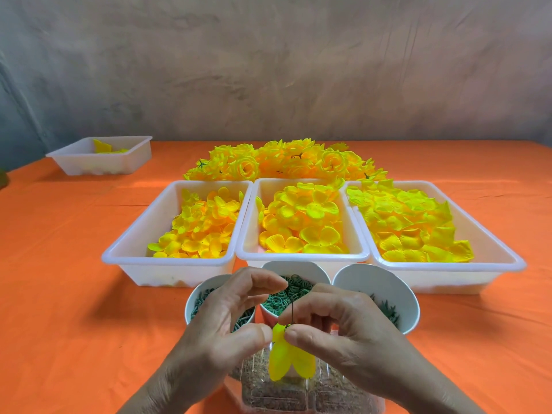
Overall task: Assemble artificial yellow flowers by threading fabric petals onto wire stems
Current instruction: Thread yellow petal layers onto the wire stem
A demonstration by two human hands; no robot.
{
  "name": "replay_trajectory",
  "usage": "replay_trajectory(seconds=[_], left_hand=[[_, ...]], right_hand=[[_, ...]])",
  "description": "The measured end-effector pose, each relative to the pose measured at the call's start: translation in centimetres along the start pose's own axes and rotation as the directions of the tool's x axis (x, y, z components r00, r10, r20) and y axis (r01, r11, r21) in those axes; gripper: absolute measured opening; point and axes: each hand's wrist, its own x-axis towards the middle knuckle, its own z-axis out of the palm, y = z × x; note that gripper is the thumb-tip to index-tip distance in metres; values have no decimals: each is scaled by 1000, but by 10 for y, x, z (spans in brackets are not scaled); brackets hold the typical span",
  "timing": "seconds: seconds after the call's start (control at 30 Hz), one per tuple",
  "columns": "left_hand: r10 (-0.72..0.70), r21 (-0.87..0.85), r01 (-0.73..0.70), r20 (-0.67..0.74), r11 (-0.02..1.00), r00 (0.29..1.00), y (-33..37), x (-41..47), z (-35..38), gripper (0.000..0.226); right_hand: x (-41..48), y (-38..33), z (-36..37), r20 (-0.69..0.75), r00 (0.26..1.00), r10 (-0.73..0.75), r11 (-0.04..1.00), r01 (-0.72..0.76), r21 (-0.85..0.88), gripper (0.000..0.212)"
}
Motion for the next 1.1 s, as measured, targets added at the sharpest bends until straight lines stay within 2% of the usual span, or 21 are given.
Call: replay_trajectory(seconds=[0.23,0.4,0.57,0.67,0.73,0.8,0.9,1.03,1.1], left_hand=[[94,-53,-92,45,994,995,3,1,13,40],[74,-40,-72,29,997,997,-4,1,18,31],[46,-35,-46,8,998,999,-11,4,20,23],[43,-69,-43,6,997,999,-15,5,17,25],[30,-76,-29,17,997,999,-16,5,15,26],[15,-58,-13,28,998,1000,-19,4,13,25],[-14,-28,15,23,999,1000,-21,5,15,24],[-40,-43,39,-10,998,999,-19,7,20,31],[-41,-62,41,2,997,999,-17,8,19,27]], right_hand=[[-3,8,3,-14,1000,12,999,-12,43,14],[-6,11,8,-9,1000,26,990,-25,139,13],[-6,11,5,21,999,25,997,-26,68,14],[-6,11,-3,142,985,94,988,-110,106,31],[-8,11,-9,166,978,129,973,-158,170,42],[-8,11,-13,87,988,127,968,-143,208,44],[-5,8,-13,-44,994,102,957,-86,278,36],[0,-1,-5,-82,997,4,972,15,234,21],[1,-2,-2,-89,995,-34,979,52,199,15]])
